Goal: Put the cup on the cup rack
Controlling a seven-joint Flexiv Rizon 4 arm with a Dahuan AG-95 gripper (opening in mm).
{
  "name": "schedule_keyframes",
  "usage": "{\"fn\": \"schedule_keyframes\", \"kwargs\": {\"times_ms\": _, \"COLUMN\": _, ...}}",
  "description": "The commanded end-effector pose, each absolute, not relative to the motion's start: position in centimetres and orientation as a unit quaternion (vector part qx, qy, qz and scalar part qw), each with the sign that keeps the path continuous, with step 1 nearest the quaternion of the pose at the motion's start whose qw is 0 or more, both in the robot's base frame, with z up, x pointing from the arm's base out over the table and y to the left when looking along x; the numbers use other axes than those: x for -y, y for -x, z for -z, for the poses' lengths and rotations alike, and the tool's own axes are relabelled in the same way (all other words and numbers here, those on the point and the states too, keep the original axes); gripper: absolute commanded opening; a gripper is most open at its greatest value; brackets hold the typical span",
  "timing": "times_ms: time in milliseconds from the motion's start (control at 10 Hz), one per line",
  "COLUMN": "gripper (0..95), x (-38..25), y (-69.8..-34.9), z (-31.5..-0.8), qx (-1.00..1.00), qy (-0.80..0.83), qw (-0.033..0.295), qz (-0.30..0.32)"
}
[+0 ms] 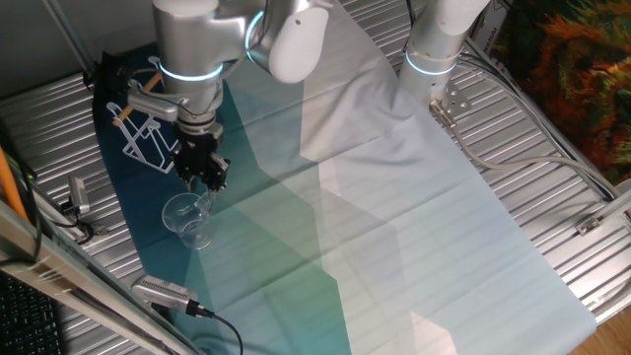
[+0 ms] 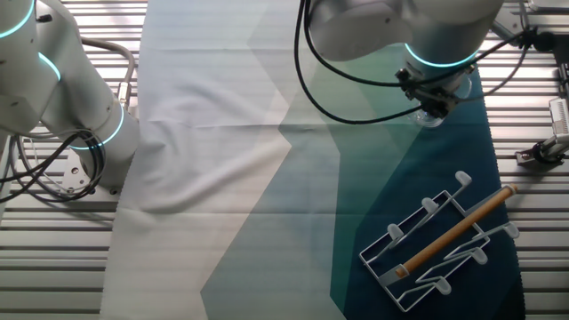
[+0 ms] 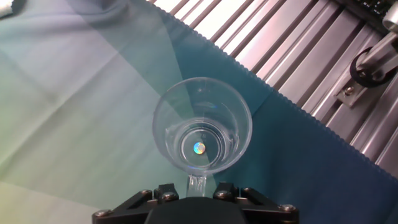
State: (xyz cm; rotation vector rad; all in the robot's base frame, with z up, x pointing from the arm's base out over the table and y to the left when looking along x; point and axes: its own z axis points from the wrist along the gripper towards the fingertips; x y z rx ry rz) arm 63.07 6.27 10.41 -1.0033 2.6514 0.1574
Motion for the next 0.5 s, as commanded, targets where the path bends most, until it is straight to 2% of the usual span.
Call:
{"fn": "schedule_keyframes", "kwargs": {"times_ms": 100, "gripper": 19.0, "x": -6.23, "y": -63.05, "z": -10.11, "qx": -0.922, "qy": 0.351, "qw": 0.154, "qz": -0.056}}
{"fn": "schedule_keyframes", "kwargs": {"times_ms": 500, "gripper": 19.0, "x": -6.14, "y": -63.03, "z": -9.73, "qx": -0.921, "qy": 0.352, "qw": 0.159, "qz": -0.057}}
